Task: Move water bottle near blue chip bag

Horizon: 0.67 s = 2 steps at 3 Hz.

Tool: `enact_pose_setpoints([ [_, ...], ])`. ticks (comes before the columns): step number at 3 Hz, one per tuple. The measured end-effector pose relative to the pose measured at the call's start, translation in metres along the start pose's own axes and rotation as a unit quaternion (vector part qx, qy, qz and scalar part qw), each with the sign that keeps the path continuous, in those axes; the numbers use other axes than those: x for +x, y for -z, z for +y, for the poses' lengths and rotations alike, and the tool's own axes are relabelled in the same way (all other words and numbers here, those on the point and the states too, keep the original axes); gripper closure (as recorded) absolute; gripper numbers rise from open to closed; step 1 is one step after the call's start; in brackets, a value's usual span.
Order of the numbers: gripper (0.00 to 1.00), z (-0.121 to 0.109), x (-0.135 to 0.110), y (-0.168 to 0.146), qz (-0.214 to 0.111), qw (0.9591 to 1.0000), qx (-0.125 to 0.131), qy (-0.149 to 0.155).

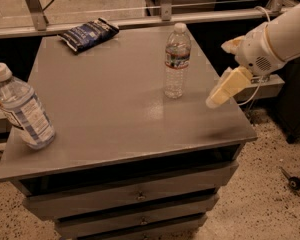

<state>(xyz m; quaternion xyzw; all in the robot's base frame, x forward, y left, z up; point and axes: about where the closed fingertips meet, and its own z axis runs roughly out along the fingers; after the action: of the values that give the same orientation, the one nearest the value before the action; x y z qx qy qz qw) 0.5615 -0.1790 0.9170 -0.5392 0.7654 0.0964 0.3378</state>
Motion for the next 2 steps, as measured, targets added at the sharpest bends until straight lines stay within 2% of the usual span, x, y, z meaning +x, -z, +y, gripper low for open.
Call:
enact_pose_setpoints([
  [1, 0.0, -0.006, -0.005, -0.026, -0.058, 0.998, -0.022, -0.006],
  [2, 0.0, -0.009, -0.014, -0.054, -0.126, 0.9912, -0.041, -0.009],
])
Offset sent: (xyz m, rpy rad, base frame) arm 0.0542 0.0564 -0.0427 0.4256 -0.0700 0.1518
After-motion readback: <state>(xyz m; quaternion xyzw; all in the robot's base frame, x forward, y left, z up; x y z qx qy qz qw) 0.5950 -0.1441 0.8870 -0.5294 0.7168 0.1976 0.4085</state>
